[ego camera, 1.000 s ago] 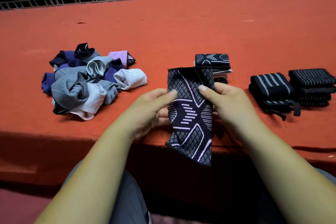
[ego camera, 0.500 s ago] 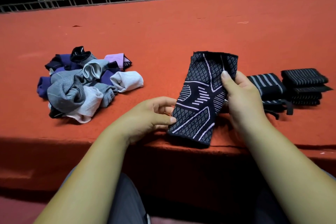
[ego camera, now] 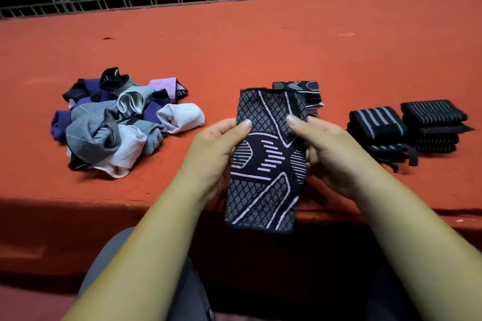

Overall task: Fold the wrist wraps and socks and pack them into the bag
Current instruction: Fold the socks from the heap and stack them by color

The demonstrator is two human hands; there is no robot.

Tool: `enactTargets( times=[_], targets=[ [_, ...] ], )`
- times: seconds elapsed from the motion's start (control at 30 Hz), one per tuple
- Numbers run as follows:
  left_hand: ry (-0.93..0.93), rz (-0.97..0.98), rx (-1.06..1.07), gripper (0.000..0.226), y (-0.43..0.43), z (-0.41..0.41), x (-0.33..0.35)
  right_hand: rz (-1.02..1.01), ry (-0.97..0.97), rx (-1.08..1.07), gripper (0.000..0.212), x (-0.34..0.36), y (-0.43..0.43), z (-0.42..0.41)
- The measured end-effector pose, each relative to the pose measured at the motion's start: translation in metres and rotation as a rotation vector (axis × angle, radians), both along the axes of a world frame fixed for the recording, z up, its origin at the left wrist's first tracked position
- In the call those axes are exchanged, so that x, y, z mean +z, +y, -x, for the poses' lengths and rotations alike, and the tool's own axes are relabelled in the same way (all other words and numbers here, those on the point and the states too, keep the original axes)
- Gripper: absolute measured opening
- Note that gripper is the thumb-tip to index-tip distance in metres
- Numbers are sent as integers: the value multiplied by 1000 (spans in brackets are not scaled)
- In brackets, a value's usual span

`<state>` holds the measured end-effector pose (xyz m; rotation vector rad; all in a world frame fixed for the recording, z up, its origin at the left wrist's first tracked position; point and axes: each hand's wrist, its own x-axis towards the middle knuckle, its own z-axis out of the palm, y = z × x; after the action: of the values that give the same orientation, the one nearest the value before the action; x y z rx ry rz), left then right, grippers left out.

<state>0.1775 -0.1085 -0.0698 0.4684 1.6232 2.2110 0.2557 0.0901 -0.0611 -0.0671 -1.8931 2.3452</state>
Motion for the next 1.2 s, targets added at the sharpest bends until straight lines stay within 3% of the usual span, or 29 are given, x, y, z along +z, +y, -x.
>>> enactTargets(
  times=[0.1, 0.17, 0.43, 0.57, 0.73, 0.87, 1.0, 1.07, 1.2],
  targets=[
    [-11, 154, 6, 21, -7, 9, -8, -288, -63, 63, 11, -10, 9, 5],
    [10, 246, -9, 19, -13, 15, -13, -322, -71, 42, 14, -17, 9, 8],
    [14, 225, -107, 23, -29, 20, -13, -211, -77, 59, 22, -19, 12, 11],
    [-52, 179, -123, 28, -33, 23, -11, -114, -63, 67, 42, -21, 14, 14],
    [-152, 132, -101, 29, -30, 24, -11, -85, -93, 52, 47, -19, 14, 13],
    [-209, 102, -51, 22, -26, 26, -13, -39, -63, 73, 28, -19, 13, 13],
    [-131, 213, -131, 47, -24, 21, -18, -125, -20, 67, 22, -26, 11, 11],
    [-87, 245, -160, 47, -24, 19, -20, -168, 5, 62, 21, -29, 10, 10],
    [-46, 222, -142, 33, -24, 18, -18, -110, 10, 128, 51, -33, 9, 14]
  ],
)
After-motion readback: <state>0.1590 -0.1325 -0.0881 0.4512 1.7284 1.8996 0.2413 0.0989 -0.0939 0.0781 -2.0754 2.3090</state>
